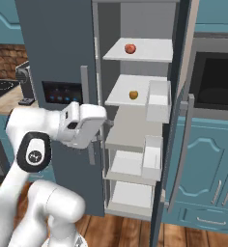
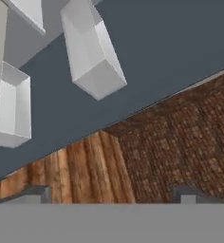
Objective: Retrieve the peach and apple from the fridge and place them into the bowl on the dining table.
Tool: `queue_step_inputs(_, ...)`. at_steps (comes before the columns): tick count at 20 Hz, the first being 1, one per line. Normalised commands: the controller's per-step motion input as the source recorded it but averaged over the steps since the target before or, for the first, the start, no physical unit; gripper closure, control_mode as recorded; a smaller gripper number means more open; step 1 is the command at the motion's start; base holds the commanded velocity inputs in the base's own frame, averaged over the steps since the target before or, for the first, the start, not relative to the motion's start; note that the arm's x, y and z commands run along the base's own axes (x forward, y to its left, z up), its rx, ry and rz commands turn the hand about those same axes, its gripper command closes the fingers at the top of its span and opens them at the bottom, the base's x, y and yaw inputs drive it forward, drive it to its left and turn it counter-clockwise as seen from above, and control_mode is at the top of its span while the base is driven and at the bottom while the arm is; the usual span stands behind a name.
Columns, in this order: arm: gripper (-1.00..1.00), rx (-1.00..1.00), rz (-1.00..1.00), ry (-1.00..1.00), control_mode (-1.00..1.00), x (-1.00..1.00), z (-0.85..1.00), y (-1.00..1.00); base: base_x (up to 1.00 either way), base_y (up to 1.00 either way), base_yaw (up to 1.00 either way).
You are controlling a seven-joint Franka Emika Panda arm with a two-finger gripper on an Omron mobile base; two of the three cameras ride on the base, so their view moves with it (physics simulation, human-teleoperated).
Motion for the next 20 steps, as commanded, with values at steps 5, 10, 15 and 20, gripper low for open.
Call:
queue_step_inputs(5, -1.00, 0.38, -0.15, -0.51, -1.00, -0.50, 0.21, 0.80, 0.00, 0.00, 0.00)
queue_step_inputs(10, -1.00, 0.43, -0.03, -0.39, -1.00, -0.57, -0.02, 0.46, 0.00, 0.00, 0.00)
queue_step_inputs(15, -1.00, 0.40, 0.16, -0.25, -1.00, -0.59, -0.18, 0.13, 0.00, 0.00, 0.00)
queue_step_inputs(20, -1.00, 0.24, 0.17, -0.07, -1.00, -0.23, -0.10, 0.23, 0.00, 0.00, 0.00)
